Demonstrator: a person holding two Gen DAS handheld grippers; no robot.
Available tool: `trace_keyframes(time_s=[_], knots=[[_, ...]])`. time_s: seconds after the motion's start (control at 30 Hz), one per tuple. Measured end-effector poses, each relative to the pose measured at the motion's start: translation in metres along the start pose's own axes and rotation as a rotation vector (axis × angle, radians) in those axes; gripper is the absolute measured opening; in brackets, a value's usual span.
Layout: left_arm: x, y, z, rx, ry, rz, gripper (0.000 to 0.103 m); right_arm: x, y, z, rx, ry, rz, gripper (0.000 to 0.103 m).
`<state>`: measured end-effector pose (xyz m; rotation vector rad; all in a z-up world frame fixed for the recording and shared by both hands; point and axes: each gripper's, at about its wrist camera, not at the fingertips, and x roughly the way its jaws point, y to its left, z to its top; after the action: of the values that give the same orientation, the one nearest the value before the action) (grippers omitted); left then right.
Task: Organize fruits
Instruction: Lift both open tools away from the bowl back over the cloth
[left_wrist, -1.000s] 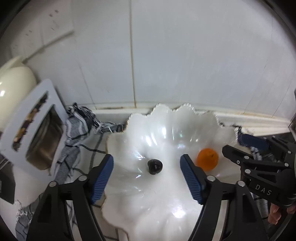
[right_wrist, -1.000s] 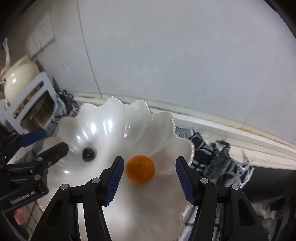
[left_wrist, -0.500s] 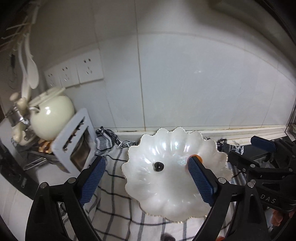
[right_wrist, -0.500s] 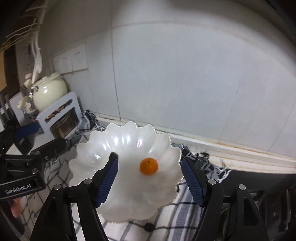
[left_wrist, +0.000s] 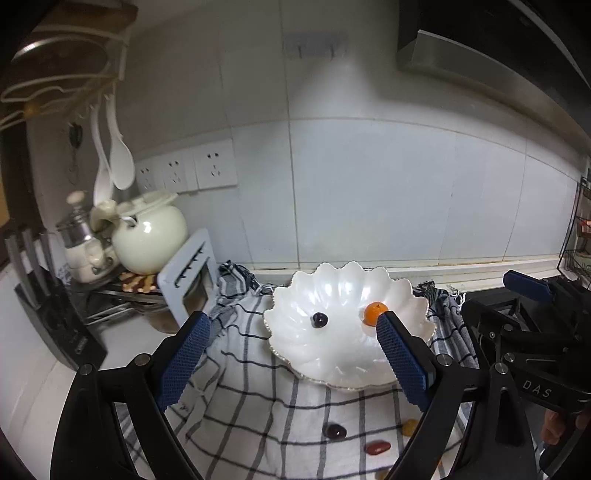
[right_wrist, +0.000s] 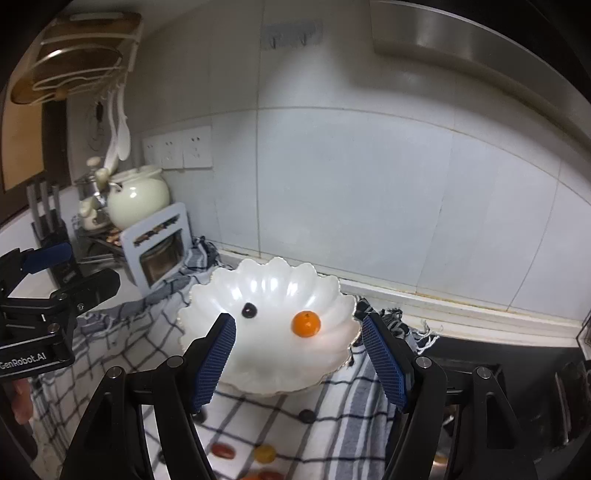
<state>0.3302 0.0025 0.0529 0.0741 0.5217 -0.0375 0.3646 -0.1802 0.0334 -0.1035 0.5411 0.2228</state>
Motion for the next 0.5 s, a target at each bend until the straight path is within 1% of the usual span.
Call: trace_keyframes(time_s=[0.1, 0.27, 0.5], knots=[[-0.020, 0.000, -0.006, 0.005, -0.028, 0.005, 0.093, -0.016, 0.004, -0.007, -0.003, -0.022, 0.007, 0.072], [-0.047, -0.002, -0.018, 0.009, -0.045, 0.002, 0.094, -0.044, 0.008, -0.019, -0.011, -0.058, 0.016, 0.072], [-0.069, -0.005, -0.033, 0.009, -0.044, 0.003, 0.094, -0.067, 0.015, -0.036, -0.007, -0.051, 0.048, 0.072]])
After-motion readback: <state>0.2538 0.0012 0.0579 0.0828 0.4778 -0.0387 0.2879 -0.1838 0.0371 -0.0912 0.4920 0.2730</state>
